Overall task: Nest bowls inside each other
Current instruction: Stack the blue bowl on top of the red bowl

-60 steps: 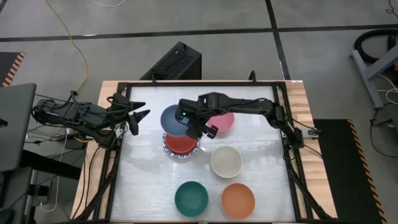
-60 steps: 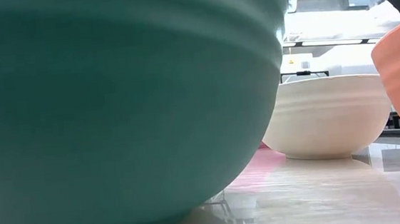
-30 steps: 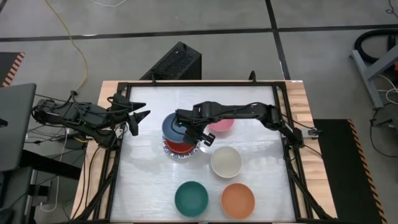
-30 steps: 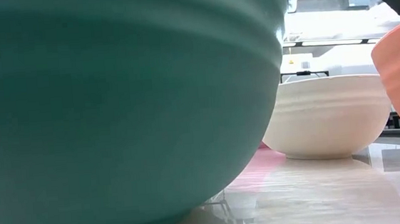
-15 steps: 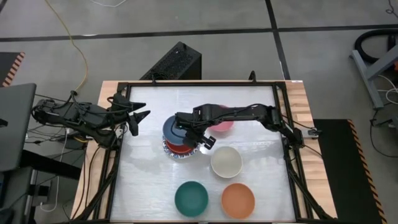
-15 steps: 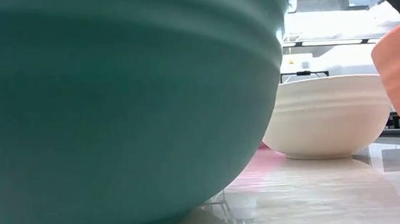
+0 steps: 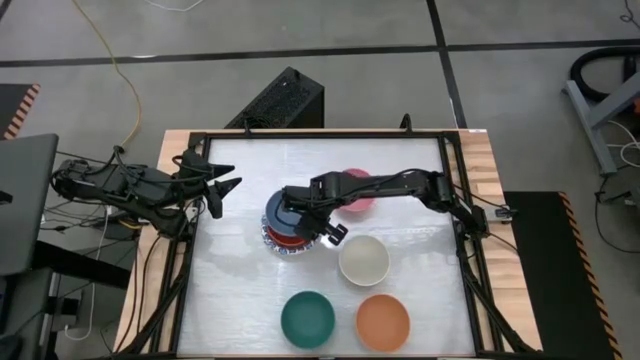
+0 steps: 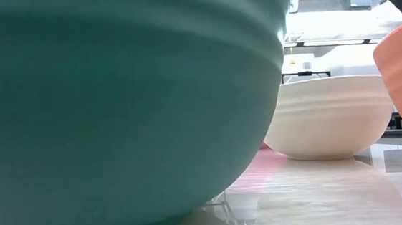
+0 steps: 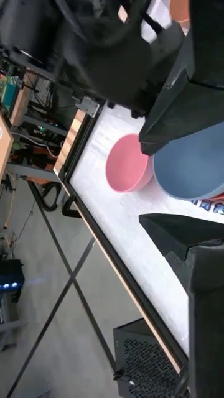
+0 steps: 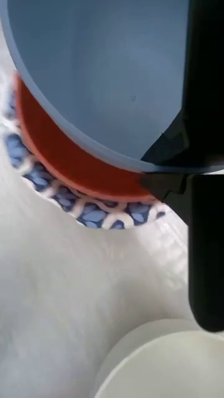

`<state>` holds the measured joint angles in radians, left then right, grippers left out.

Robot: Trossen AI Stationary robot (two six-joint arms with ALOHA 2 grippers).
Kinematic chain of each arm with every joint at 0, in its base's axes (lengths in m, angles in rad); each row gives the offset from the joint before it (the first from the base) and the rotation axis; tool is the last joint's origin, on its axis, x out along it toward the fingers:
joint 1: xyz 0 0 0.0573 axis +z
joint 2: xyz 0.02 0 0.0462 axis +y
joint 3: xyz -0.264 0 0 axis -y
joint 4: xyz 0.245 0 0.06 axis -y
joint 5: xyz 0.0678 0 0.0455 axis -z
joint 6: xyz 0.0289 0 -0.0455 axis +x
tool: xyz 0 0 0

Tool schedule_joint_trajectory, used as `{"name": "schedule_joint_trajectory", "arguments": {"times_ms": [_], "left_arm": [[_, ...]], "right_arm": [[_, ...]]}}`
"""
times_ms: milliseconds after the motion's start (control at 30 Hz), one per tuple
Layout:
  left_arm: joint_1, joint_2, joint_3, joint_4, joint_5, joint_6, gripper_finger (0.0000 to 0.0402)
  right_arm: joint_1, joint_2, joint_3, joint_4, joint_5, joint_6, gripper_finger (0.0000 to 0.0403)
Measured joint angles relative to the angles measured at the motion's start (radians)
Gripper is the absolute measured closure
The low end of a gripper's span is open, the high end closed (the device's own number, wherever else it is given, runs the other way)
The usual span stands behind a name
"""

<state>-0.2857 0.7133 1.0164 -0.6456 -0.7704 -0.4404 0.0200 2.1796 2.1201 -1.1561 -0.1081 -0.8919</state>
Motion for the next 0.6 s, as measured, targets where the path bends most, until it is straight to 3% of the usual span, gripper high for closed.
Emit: {"name": "schedule_joint_trajectory", "arguments": {"times_ms": [200, 600], "left_arm": [[0.000, 0.000, 0.000, 0.000, 0.000, 0.001, 0.0217], [0.000, 0.000, 0.000, 0.000, 0.000, 0.001, 0.0217]], "right_arm": [[0.002, 0.002, -0.081, 0.055, 0.020, 0.001, 0.0391], [0.002, 0.002, -0.083, 0.091, -0.019, 0.004, 0.0388]]}}
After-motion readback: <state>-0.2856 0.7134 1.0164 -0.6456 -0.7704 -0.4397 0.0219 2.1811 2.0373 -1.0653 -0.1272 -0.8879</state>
